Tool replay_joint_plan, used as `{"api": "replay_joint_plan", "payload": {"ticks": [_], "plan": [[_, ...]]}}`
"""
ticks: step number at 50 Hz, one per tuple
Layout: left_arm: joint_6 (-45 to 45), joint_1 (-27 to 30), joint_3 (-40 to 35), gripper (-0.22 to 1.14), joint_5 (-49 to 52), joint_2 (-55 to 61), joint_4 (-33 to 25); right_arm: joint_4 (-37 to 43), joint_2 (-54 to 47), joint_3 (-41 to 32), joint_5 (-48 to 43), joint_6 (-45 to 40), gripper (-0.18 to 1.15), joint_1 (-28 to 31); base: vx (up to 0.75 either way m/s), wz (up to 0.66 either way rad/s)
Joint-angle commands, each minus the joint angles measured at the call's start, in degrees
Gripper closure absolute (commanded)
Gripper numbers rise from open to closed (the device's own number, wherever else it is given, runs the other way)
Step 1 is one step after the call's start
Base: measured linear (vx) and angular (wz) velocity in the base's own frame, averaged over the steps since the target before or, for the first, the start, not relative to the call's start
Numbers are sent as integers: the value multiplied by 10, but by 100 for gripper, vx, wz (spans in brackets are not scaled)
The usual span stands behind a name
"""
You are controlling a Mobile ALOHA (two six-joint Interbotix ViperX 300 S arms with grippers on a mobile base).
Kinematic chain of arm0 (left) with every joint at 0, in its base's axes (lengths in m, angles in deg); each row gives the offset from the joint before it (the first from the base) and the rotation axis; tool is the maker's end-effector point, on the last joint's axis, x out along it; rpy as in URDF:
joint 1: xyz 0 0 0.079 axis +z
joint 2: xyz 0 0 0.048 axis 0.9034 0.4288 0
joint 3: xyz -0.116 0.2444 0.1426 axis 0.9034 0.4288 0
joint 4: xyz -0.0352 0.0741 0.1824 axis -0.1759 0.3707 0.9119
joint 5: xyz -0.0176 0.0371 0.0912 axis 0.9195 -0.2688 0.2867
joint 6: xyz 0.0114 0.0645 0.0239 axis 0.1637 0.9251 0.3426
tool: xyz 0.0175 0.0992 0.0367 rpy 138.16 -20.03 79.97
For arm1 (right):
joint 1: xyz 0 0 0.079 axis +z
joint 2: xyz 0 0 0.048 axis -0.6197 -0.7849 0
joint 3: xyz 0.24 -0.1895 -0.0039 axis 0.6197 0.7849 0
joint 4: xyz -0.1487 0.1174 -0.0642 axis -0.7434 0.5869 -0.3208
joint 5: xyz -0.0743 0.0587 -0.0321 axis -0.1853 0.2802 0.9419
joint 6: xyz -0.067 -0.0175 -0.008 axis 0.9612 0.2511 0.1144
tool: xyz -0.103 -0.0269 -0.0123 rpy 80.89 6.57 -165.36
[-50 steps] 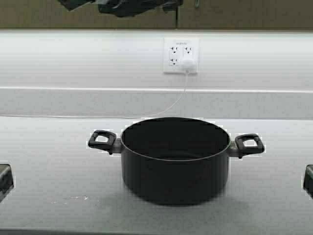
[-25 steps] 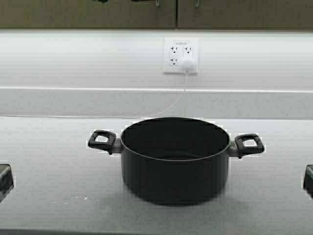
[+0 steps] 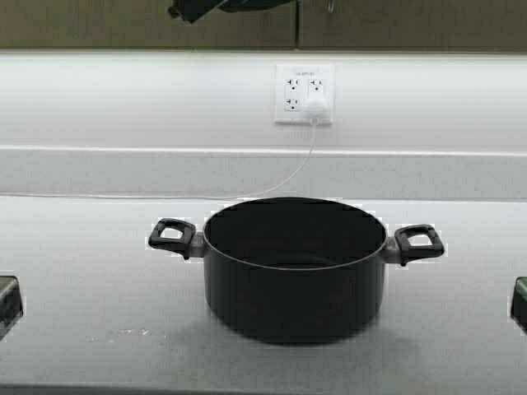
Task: Open the cabinet, put the pot inside, then close it
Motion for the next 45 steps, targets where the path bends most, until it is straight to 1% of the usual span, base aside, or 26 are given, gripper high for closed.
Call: {"api": "replay_joint_plan", "payload": {"ticks": [1,3,5,7,9,10,11,12,13,15,17,20,22,25,29,34,39,45], "plan": [[9,4,-33,12,-18,12,-19,19,-17,-34,-17,-1,28,-8,-1,0],[16,4,-41,22,-22,18,-24,25,-22,-40,-17,-1,45,-8,-1,0],[24,4,-47,37,-24,22,-31,28,-27,-43,-17,-1,64,-8,-2,0],[31,4,-53,56,-25,25,-38,27,-29,-43,-17,-1,86,-8,-2,-1],[36,4,-57,76,-25,26,-41,29,-30,-42,-17,-1,102,-8,-3,-1],[39,4,-58,85,-25,26,-42,30,-30,-43,-17,-1,107,-8,-3,1],[40,4,-59,93,-25,26,-42,31,-30,-42,-18,-1,108,-8,-3,3],[40,4,-60,100,-25,26,-42,32,-30,-42,-18,-1,106,-8,-3,4],[42,4,-60,104,-25,26,-42,32,-30,-42,-18,-1,102,-8,-3,4],[43,4,-59,103,-25,25,-42,32,-28,-42,-18,-1,93,-8,-4,3],[43,4,-56,96,-25,23,-41,32,-27,-42,-18,-1,87,-8,-4,1],[42,4,-48,86,-23,18,-42,33,-23,-40,-17,1,87,-8,-4,0],[40,4,-42,84,-19,13,-42,34,-17,-34,-15,1,90,-8,-4,1],[40,2,-24,86,-10,-1,-42,37,-3,-20,-6,2,92,-4,-4,2],[40,1,4,89,11,-26,-42,43,20,7,10,2,92,3,-4,1],[41,2,43,88,30,-64,-42,54,55,40,33,4,91,5,-2,0],[44,2,82,88,54,-98,-42,55,98,70,74,10,91,5,-1,0],[43,1,123,88,82,-135,-43,58,149,100,120,34,91,5,-2,-1]]}}
